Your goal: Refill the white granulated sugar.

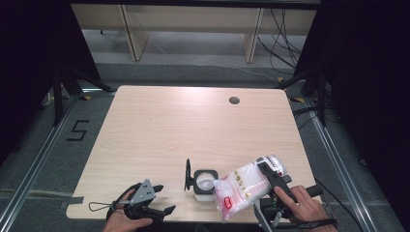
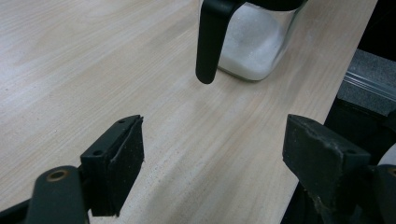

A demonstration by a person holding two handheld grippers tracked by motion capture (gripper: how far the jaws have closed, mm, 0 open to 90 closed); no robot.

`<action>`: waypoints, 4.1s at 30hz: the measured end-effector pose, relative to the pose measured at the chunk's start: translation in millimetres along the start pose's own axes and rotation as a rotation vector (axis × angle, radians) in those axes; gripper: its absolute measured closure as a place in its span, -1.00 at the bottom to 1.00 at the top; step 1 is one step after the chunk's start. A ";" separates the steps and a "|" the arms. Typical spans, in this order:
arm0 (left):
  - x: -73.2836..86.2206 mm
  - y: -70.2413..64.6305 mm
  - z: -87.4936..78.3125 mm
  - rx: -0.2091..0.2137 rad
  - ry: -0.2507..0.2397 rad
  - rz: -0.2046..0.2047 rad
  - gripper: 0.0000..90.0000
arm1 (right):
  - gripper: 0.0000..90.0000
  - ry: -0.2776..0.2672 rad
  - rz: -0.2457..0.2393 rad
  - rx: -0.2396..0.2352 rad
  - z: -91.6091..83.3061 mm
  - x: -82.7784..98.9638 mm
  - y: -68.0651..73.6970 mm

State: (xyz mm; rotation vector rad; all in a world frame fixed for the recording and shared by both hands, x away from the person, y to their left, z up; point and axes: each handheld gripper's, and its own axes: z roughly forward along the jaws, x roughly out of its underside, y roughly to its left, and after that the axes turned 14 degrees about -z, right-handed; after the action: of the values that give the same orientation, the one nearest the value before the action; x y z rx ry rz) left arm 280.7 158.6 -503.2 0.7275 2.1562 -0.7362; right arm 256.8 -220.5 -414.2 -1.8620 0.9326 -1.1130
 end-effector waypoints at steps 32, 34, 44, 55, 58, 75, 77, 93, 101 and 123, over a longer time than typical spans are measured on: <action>0.0 0.3 -0.7 -0.006 0.003 -0.003 -0.55 | -0.01 0.000 0.064 0.005 -1.0 3.0 2.7; 0.0 0.3 -0.6 -0.006 0.002 -0.003 -0.55 | -0.01 -0.006 0.018 0.016 -1.5 3.6 -1.1; 0.0 0.3 -0.6 -0.005 0.002 -0.003 -0.55 | -0.01 -0.019 0.045 0.007 -0.1 5.9 0.4; 0.0 0.3 -0.6 -0.006 0.002 -0.003 -0.55 | -0.01 -0.020 0.074 0.002 0.0 7.6 2.0; 0.0 0.5 -0.3 0.000 0.003 -0.002 -0.55 | -0.01 -0.019 0.066 0.002 -0.1 7.2 2.0; 0.0 0.3 -0.6 -0.005 0.003 -0.003 -0.55 | -0.01 -0.025 0.055 0.003 0.7 7.9 1.5; 0.0 0.3 -0.6 -0.005 0.002 -0.004 -0.55 | -0.01 -0.027 0.077 0.001 0.3 8.1 1.8; 0.0 0.3 -0.6 -0.005 0.003 -0.004 -0.55 | 0.00 -0.047 0.112 -0.018 3.9 11.3 5.5; 0.0 0.4 -0.6 -0.005 0.003 -0.003 -0.55 | 0.01 -0.061 0.106 -0.023 8.4 9.4 8.8; -0.1 0.3 -0.7 -0.002 0.005 -0.001 -0.55 | 0.08 -0.017 0.022 -0.081 26.1 -0.2 28.0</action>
State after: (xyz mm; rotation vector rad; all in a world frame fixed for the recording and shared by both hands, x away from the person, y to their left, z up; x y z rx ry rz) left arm 280.7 159.3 -502.7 0.7276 2.1620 -0.7337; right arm 275.0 -226.6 -447.4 -1.9185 0.9990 -1.0586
